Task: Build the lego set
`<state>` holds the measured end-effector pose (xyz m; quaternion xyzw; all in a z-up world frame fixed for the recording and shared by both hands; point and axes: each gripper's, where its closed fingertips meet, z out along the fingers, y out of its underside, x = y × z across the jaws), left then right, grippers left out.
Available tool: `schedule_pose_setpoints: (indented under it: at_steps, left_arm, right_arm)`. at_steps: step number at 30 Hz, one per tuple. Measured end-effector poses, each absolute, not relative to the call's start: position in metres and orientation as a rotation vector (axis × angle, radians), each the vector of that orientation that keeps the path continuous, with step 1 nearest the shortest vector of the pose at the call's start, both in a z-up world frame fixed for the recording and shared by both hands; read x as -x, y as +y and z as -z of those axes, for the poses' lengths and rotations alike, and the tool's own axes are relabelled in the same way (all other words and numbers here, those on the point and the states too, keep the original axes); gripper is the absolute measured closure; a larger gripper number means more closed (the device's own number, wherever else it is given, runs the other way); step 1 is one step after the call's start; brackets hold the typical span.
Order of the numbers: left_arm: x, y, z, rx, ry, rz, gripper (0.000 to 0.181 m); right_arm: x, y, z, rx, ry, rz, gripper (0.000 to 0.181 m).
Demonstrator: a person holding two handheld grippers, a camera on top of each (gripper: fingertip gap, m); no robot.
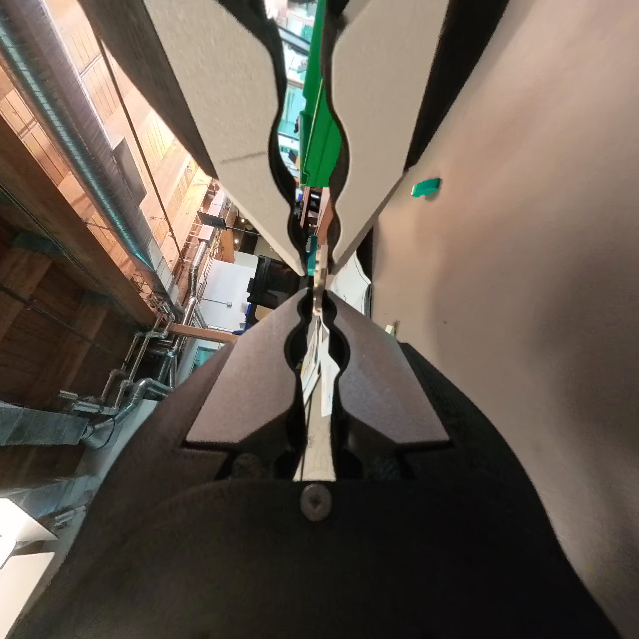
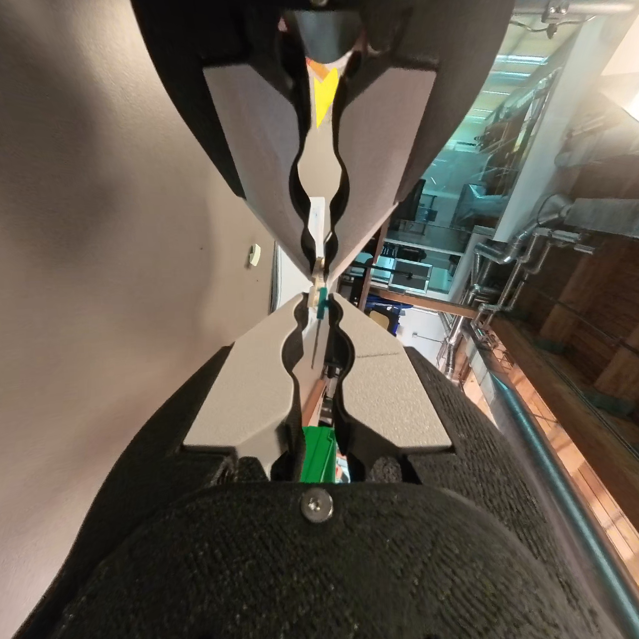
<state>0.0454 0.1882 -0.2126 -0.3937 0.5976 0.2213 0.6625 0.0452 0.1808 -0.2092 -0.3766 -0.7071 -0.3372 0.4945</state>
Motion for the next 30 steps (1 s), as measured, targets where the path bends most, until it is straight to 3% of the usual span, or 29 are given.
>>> schedule_pose_setpoints:
  at_steps: [30]
  left_arm:
    - [-0.0448,0.1874,0.2155,0.952,1.349,-0.410,0.177]
  right_arm:
    - [-0.0514,0.1800,0.2083,0.937,-1.677,0.738,0.176]
